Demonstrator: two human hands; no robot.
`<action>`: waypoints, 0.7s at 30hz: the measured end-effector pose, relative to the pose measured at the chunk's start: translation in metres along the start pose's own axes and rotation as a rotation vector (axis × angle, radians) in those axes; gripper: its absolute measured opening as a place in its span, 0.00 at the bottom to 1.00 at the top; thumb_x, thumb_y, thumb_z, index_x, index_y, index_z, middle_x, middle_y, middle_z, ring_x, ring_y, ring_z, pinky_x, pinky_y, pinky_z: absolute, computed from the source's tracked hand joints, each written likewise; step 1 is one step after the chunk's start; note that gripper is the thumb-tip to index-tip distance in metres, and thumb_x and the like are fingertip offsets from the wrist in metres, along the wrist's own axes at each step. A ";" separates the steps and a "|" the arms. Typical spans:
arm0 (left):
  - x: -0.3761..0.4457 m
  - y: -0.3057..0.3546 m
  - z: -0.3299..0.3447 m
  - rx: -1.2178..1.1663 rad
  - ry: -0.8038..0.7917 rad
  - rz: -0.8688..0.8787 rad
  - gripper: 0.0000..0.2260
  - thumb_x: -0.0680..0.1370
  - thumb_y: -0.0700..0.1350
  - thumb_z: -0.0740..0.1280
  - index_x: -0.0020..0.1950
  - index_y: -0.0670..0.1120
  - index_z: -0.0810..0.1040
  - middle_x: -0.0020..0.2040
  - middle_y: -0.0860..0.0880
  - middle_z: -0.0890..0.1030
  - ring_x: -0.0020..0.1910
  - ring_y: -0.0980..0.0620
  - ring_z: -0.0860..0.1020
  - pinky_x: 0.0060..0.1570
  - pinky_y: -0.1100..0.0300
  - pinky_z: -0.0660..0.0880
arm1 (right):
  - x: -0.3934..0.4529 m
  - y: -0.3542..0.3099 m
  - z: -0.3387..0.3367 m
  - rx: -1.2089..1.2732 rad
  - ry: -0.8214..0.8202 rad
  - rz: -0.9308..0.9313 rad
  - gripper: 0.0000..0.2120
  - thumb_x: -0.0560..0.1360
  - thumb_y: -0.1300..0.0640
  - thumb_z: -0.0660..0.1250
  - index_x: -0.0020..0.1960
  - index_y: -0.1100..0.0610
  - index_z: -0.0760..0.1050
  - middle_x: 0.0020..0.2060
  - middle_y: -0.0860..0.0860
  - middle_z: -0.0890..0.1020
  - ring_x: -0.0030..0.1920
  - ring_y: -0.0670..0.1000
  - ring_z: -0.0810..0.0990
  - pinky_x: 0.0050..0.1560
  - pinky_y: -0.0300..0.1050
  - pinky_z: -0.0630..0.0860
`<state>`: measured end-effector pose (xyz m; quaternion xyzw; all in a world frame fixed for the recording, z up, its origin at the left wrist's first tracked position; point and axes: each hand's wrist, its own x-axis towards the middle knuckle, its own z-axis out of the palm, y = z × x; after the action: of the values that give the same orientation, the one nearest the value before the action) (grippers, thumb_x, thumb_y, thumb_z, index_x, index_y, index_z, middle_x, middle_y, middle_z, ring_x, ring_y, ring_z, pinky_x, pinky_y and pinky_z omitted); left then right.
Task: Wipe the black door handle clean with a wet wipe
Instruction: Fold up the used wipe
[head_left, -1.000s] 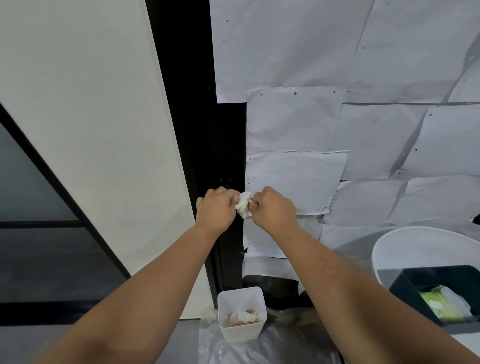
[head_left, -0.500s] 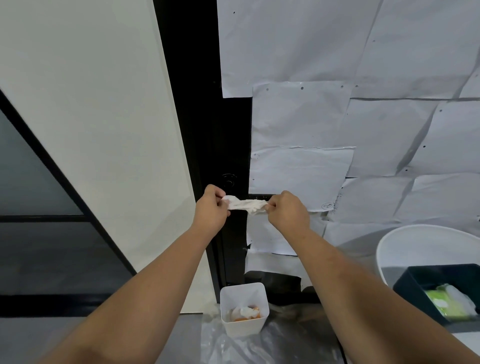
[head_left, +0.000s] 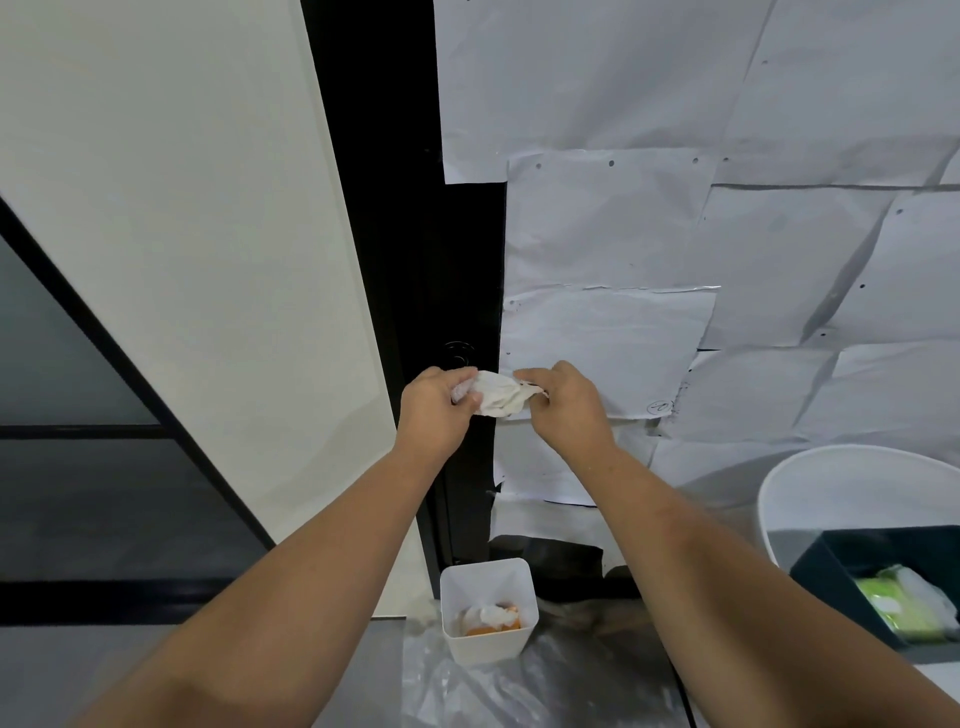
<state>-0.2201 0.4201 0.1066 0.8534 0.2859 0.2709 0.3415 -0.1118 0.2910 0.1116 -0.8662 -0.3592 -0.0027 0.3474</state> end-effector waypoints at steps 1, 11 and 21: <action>0.001 0.000 0.001 0.017 -0.001 -0.007 0.12 0.78 0.44 0.69 0.61 0.47 0.81 0.52 0.49 0.76 0.49 0.53 0.76 0.48 0.67 0.69 | 0.000 -0.001 0.002 -0.012 -0.013 -0.013 0.18 0.76 0.64 0.58 0.61 0.53 0.78 0.45 0.53 0.73 0.42 0.51 0.73 0.43 0.42 0.71; -0.011 -0.019 0.011 0.062 0.030 0.191 0.06 0.77 0.44 0.70 0.48 0.43 0.83 0.47 0.49 0.78 0.44 0.54 0.76 0.43 0.71 0.69 | -0.001 -0.001 0.008 0.009 -0.018 -0.069 0.12 0.72 0.64 0.62 0.51 0.56 0.80 0.42 0.52 0.76 0.39 0.50 0.73 0.39 0.44 0.71; -0.039 -0.061 0.044 -0.055 -0.149 -0.089 0.14 0.76 0.40 0.70 0.61 0.49 0.77 0.53 0.52 0.81 0.51 0.54 0.78 0.53 0.65 0.71 | -0.022 0.031 0.051 0.103 -0.153 0.137 0.15 0.70 0.69 0.62 0.50 0.57 0.83 0.47 0.55 0.77 0.45 0.51 0.76 0.46 0.38 0.70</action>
<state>-0.2368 0.4123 0.0238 0.8478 0.2899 0.1990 0.3970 -0.1211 0.2932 0.0485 -0.8673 -0.3245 0.1056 0.3624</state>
